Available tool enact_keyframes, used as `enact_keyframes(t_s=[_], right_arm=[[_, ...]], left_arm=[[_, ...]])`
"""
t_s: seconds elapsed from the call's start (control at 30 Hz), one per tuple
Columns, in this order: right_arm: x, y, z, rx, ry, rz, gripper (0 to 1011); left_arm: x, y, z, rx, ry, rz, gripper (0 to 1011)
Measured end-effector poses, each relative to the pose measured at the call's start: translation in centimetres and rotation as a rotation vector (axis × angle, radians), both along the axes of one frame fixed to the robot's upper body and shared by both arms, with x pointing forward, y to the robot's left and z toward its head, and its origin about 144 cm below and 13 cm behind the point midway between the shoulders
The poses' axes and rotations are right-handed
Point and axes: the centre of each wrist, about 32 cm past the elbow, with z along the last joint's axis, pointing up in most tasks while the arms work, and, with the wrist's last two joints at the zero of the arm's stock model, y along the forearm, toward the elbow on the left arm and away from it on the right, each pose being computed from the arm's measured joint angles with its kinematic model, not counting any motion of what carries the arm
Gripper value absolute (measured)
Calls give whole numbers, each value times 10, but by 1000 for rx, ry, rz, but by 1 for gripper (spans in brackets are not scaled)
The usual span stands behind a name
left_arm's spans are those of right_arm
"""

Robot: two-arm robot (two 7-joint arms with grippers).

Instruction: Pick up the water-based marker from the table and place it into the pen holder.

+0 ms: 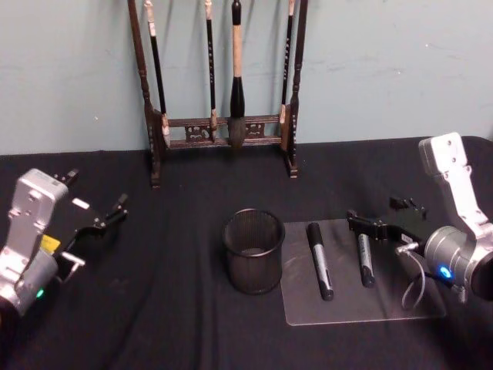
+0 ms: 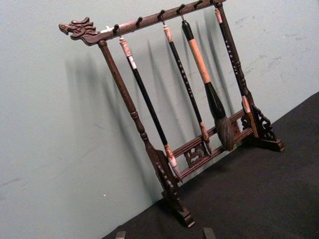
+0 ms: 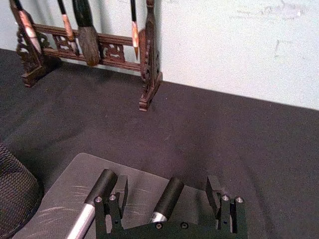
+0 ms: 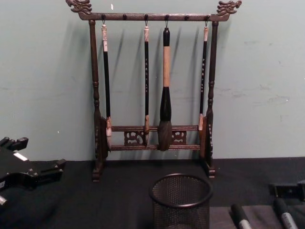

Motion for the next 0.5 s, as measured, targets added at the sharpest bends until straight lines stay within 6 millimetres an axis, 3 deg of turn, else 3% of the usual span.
enact_keyframes(t_s=[0.5], right_arm=[[3, 15, -15, -14, 136, -51, 1000]], left_arm=[[0, 0, 0, 0, 0, 0, 1001]])
